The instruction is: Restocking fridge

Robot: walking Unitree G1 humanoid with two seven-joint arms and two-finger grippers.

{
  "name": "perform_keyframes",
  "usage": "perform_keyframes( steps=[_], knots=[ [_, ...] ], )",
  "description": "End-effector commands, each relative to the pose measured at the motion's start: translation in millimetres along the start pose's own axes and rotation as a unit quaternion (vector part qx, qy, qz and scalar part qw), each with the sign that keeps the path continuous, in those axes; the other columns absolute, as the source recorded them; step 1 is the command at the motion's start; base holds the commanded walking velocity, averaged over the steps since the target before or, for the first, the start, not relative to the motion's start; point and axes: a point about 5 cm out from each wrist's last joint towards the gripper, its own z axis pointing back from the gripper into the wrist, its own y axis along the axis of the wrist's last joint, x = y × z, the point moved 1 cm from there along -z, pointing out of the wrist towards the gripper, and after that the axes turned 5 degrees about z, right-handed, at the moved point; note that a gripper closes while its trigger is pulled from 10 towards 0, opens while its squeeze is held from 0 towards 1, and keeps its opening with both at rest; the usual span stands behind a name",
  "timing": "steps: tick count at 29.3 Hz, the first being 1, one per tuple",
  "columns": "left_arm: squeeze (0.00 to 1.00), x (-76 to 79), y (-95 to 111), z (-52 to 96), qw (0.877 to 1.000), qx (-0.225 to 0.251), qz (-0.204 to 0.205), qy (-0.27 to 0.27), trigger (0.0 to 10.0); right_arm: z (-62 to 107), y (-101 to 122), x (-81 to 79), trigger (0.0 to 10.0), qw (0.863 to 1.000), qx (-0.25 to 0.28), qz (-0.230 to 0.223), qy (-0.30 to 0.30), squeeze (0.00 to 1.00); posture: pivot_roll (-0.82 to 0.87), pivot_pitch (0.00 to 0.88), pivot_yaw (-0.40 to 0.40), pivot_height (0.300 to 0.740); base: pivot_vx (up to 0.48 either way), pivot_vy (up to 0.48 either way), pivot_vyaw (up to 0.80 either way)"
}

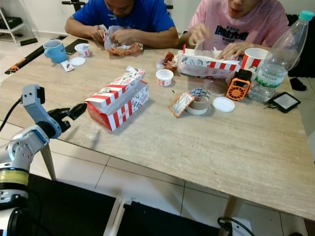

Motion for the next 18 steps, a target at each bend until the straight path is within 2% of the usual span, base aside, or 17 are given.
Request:
perform_keyframes(
  steps=[1,5,8,18],
  knots=[
    [0.00,1.9,-7,-3.7,0.999,-0.015,0.028,0.002,10.0,0.2,-4,-1.9,10.0,1.000,-0.005,-0.008,0.001,0.00,-0.04,0.119,0.075,0.740,0.000,0.000,0.00],
    [0.00,4.8,-9,-5.6,0.999,-0.021,0.034,-0.003,10.0,0.1,-4,-2.4,10.0,1.000,-0.004,-0.009,0.002,0.00,-0.04,0.119,0.075,0.740,0.000,0.000,0.00],
    [0.00,9.9,-12,-9.6,0.998,-0.033,0.055,-0.002,10.0,-0.2,-2,-4.2,10.0,1.000,-0.002,-0.012,0.003,0.00,-0.04,0.119,0.083,0.740,0.000,0.000,0.00],
    [0.00,9.1,-24,-7.3,0.994,-0.052,0.089,0.032,10.0,-0.1,-3,-3.3,10.0,1.000,-0.002,-0.014,0.002,0.00,-0.05,0.112,0.087,0.740,0.000,0.000,0.00]
  ],
)
